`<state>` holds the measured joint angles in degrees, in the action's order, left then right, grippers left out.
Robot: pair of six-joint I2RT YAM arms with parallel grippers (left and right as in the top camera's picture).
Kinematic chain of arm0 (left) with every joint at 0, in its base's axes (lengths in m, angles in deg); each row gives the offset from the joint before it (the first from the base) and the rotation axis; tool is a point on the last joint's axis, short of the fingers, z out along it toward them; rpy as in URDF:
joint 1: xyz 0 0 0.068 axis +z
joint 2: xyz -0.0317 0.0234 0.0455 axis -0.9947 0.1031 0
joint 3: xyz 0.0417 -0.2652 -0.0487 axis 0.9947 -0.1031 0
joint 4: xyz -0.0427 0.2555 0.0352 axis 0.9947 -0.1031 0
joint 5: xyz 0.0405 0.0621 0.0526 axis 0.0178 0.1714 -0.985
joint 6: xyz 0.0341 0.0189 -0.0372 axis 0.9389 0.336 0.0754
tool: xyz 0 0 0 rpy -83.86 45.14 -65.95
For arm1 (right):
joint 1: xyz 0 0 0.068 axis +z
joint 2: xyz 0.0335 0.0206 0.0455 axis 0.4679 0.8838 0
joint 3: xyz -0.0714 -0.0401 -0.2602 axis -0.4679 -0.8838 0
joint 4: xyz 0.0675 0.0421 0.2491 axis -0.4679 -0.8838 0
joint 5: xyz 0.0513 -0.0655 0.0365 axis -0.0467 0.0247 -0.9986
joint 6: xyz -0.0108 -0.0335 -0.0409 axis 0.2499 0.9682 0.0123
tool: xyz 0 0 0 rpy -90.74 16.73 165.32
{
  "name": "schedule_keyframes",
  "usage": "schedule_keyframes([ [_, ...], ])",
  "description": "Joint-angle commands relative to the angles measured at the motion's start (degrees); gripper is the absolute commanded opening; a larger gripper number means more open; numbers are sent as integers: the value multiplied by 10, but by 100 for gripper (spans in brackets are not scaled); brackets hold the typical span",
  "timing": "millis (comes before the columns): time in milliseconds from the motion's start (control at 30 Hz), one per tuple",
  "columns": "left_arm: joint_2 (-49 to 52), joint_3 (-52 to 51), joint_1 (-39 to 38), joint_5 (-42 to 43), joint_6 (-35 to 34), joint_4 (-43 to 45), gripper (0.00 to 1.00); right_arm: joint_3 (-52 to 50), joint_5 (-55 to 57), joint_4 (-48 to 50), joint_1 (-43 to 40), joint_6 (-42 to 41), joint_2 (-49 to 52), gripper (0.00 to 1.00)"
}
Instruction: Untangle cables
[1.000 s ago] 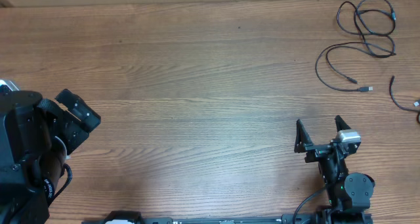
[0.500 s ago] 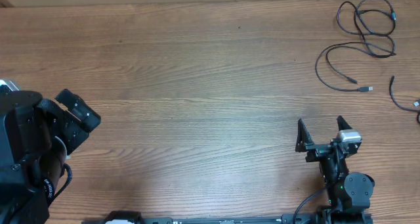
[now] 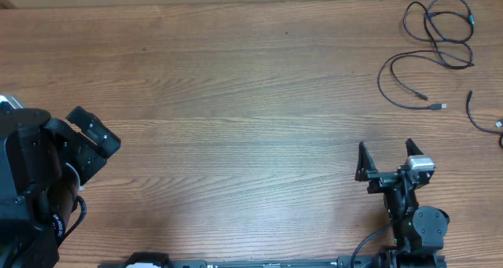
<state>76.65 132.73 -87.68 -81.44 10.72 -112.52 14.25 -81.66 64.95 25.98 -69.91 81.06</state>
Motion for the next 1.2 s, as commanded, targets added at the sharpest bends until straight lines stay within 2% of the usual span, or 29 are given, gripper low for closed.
schedule_keyframes([
  [0, 0, 3, 5, -8, 9, 1, 100, -6, 5, 2, -4, -20, -6, 100],
  [1167, 0, 3, 5, -8, 9, 1, 100, -6, -1, 8, -4, -21, -6, 100],
])
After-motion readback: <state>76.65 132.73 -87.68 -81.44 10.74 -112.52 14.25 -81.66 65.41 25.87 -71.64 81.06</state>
